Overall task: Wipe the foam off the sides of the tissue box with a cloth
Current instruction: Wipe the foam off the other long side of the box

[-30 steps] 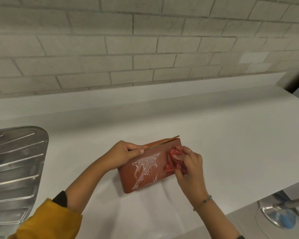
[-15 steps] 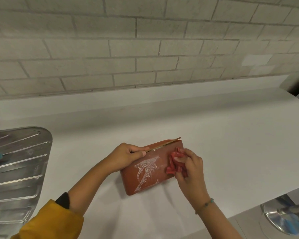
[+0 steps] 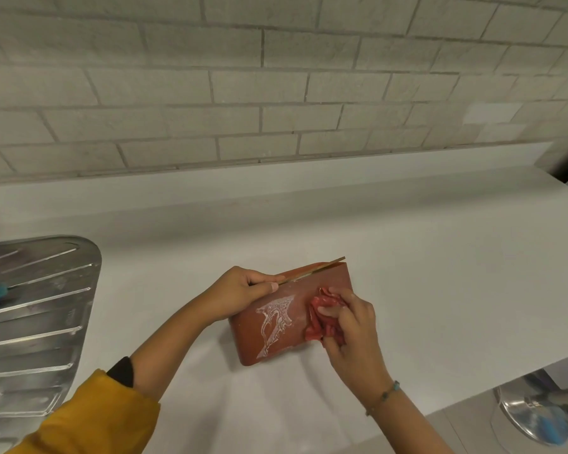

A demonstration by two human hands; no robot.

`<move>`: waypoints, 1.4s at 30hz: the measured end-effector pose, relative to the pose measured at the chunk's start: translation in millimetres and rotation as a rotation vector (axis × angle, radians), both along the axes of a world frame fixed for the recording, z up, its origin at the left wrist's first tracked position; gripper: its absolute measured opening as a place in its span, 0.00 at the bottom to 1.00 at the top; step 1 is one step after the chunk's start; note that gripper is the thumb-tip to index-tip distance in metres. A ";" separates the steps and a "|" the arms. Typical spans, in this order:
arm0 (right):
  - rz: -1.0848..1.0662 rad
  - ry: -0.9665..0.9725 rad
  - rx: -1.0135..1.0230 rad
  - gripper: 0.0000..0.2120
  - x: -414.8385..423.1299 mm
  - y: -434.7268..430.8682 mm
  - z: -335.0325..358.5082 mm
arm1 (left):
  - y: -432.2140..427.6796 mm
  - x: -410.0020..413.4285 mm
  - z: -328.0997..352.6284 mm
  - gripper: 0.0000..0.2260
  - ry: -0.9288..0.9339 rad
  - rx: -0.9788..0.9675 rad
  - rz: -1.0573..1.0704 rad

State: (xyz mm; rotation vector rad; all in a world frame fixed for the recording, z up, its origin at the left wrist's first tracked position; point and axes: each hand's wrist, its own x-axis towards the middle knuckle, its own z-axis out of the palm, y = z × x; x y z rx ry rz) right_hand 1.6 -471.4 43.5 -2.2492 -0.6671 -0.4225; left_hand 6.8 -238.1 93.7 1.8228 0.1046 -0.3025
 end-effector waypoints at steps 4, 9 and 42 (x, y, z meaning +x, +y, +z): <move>0.048 0.005 0.004 0.25 -12.2 24.6 -1.5 | 0.1 1.4 -2.1 0.09 -0.002 0.001 0.018; 0.226 -0.019 -0.090 0.23 -27.2 19.6 -10.6 | 0.3 1.0 -0.9 0.08 0.004 -0.004 0.011; 0.260 -0.017 -0.012 0.25 -16.0 30.0 1.2 | 0.1 0.0 -3.6 0.09 0.008 -0.044 0.027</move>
